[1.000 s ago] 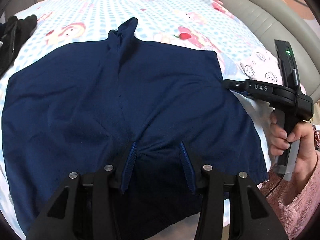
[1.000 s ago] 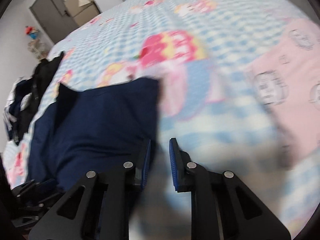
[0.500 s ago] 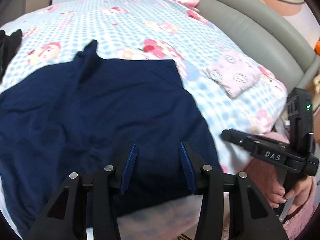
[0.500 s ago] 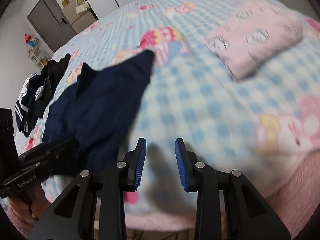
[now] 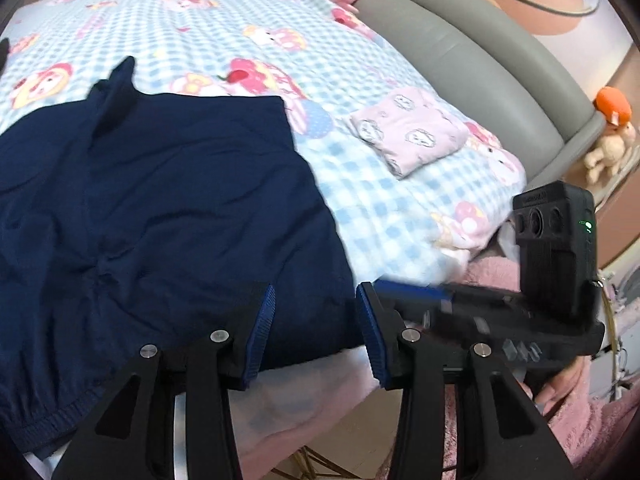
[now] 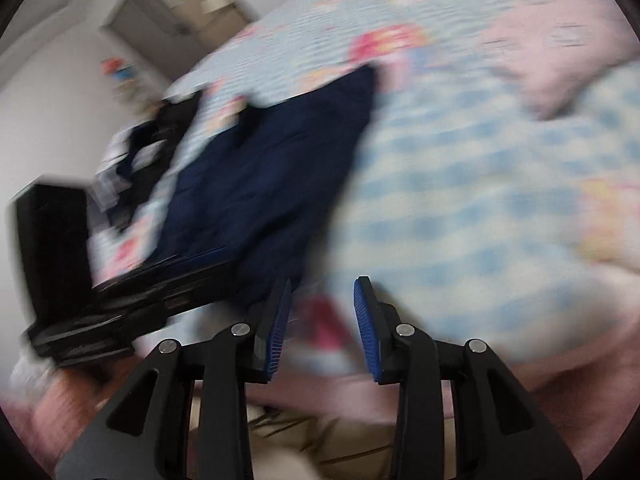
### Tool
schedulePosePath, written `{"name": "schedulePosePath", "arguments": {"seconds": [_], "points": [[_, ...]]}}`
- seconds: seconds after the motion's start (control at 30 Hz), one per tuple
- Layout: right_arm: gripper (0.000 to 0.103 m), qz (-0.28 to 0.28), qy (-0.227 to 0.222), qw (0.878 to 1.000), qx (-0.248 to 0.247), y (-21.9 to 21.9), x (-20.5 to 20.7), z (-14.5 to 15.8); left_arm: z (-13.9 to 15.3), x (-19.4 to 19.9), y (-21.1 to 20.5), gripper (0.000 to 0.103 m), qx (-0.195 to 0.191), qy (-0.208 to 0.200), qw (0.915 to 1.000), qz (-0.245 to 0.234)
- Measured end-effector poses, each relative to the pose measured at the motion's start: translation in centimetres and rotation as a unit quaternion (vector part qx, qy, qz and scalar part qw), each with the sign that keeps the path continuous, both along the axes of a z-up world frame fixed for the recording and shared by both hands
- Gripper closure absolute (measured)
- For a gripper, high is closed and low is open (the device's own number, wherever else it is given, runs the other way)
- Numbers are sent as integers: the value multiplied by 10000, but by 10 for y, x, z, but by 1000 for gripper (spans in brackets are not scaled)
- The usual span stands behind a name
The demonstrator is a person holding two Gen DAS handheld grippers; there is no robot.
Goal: Fold clothes
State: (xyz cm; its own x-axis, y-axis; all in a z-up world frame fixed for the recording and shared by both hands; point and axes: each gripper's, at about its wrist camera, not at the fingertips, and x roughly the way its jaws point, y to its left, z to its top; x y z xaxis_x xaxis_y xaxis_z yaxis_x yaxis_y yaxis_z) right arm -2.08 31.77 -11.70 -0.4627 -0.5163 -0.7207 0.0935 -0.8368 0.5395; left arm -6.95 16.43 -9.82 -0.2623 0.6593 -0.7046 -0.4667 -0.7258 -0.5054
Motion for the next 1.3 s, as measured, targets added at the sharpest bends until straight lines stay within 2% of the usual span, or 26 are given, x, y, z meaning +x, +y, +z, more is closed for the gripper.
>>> {"name": "schedulePosePath", "arguments": {"seconds": [0.1, 0.13, 0.17, 0.23, 0.33, 0.4, 0.5, 0.6, 0.77, 0.93, 1.03, 1.13, 1.2, 1.3], "points": [[72, 69, 20, 10000, 51, -7, 1, -2, 1, 1, 1, 62, 88, -18, 10000, -42], [72, -87, -43, 9999, 119, -3, -1, -6, 1, 2, 0, 62, 121, -34, 9999, -47], [73, -238, -71, 9993, 280, 0, -2, -7, 1, 1, -1, 62, 163, -74, 9998, -34], [81, -546, -109, 9966, 613, 7, -4, -9, 1, -1, -2, 62, 246, -154, 9996, -7], [82, -850, 91, 9905, 1081, 11, 1, 0, 1, -2, 0, 62, 231, -172, 9996, -11], [82, -789, 108, 9914, 1036, 11, 1, 0, 0, -2, 4, 62, 222, -197, 9995, -73], [79, -238, -140, 9965, 784, -2, -5, -11, -5, -2, 4, 60, 309, -365, 9988, -110], [79, 105, 26, 9980, 626, -15, -6, -6, -10, -3, 4, 60, 345, -479, 9982, -96], [81, -56, -69, 9987, 494, -13, -18, -13, -26, -14, -1, 59, 711, -959, 9928, 109], [82, -25, 39, 9994, 335, -17, -26, -11, -37, -25, -4, 56, 1411, -1628, 9761, 296], [82, 10, 51, 9991, 419, -21, -27, -12, -36, -25, 1, 58, 1301, -1598, 9781, 279], [82, 10, 71, 9988, 486, -24, -26, -11, -36, -28, 0, 72, 1222, -1529, 9798, 396], [82, 11, 91, 9990, 435, -22, -24, -8, -35, -32, -6, 91, 1295, -1528, 9783, 524], [77, -187, 162, 9993, 279, -8, -19, -1, -24, -34, -14, 97, 1127, -1249, 9840, 590]]}}
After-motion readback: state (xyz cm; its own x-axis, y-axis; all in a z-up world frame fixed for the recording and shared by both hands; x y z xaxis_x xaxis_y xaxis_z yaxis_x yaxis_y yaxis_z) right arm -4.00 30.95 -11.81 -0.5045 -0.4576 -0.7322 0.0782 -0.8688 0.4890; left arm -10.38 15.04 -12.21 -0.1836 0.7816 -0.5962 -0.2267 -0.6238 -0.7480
